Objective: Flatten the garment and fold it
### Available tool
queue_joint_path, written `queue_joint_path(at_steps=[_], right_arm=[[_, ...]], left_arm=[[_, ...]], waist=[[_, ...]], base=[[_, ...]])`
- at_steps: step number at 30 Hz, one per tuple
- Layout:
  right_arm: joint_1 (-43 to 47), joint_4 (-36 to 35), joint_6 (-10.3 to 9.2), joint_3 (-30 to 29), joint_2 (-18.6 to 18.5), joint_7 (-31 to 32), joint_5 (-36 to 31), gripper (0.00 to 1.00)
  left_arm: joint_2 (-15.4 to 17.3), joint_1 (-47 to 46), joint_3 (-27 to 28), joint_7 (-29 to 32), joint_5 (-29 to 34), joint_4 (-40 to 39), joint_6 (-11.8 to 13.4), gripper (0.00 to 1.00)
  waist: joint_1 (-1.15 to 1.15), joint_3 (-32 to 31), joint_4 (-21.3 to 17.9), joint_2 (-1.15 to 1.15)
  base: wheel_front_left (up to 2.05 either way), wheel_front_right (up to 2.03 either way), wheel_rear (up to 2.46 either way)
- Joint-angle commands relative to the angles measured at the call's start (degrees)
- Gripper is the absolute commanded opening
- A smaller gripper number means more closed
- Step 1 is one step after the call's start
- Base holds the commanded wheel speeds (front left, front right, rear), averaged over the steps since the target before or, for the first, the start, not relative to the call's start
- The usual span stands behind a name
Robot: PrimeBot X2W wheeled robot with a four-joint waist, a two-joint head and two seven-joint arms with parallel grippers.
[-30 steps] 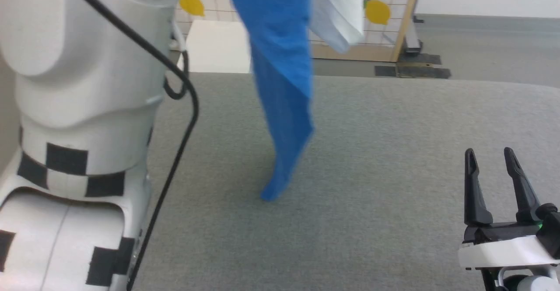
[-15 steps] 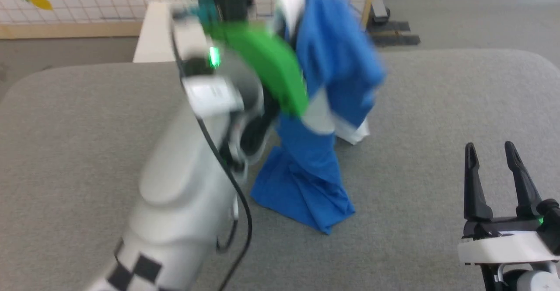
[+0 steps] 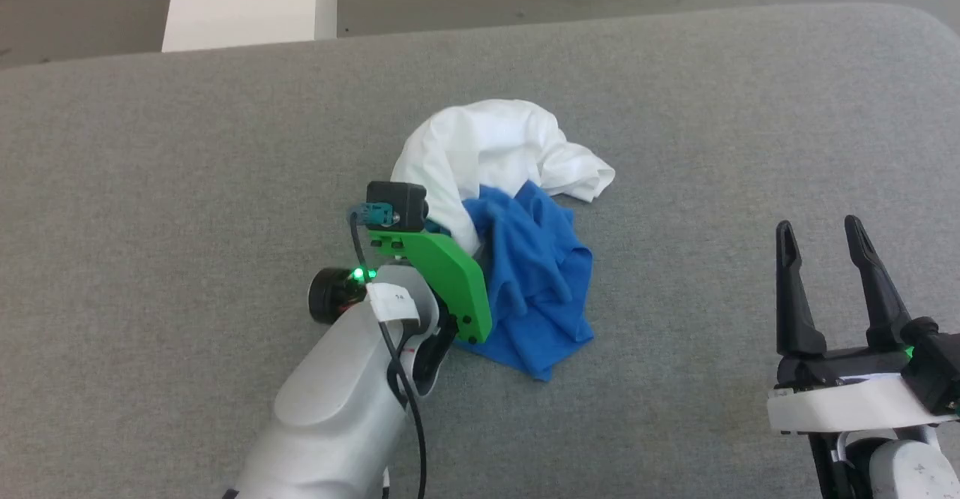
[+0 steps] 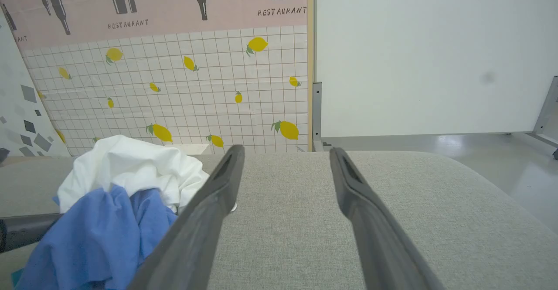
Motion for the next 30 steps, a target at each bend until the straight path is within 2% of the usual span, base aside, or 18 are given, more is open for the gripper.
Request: queue_joint_path(at_steps=[1, 6, 10, 16, 18, 22, 25, 30], right_arm=[[-1.08, 0.17, -0.09, 0.07, 0.05, -0.3, -0.47, 1.0], [-0.25, 0.87, -0.09, -0.48, 0.05, -0.14, -0.47, 1.0], [1.36, 0.89, -0.09, -1.07, 0.05, 0.13, -0.46, 1.0], [4.05, 0.32, -0.09, -1.33, 0.05, 0.86, -0.29, 1.0], [4.99, 0.04, -0.09, -1.42, 0.05, 1.16, -0.21, 1.0], [6.8, -0.4, -0.09, -1.19, 0.05, 1.88, -0.19, 1.0], [7.7, -0.5, -0.09, -0.83, 0.05, 2.4, -0.16, 1.0], [8.39, -0.65, -0.09, -0.47, 0.05, 4.55, -0.12, 1.0]], left_arm=[[-0.27, -1.3, 0.26, -1.77, -0.49, 0.01, -0.52, 1.0], [-0.09, -2.24, 2.08, -9.28, -0.42, -3.73, -1.18, 1.0], [3.42, 1.16, 3.95, -14.39, 0.99, -10.62, -0.06, 1.0], [10.99, 12.97, 7.79, -21.09, 4.72, -23.22, 5.59, 1.0], [12.94, 18.07, 9.5, -22.55, 5.65, -27.47, 7.48, 1.0], [15.37, 28.57, 13.01, -24.1, 8.01, -34.63, 9.64, 1.0], [14.74, 35.02, 15.94, -24.29, 10.39, -39.33, 10.44, 1.0], [10.67, 41.18, 19.82, -24.32, 14.13, -43.25, 8.45, 1.0]], waist=[[0.0, 0.23, 0.76, 0.0], [0.0, -2.2, 2.47, 0.0], [0.0, -4.41, 3.8, 0.0], [0.0, -6.57, 5.26, 0.0], [0.0, -6.96, 5.65, 0.0], [0.0, -7.44, 6.23, 0.0], [0.0, -7.51, 6.55, 0.0], [0.0, -7.04, 8.21, 0.0]], base=[[0.0, 0.0, 0.0], [0.0, 0.0, 0.0], [0.0, 0.0, 0.0], [0.0, 0.0, 0.0], [0.0, 0.0, 0.0], [0.0, 0.0, 0.0], [0.0, 0.0, 0.0], [0.0, 0.0, 0.0]])
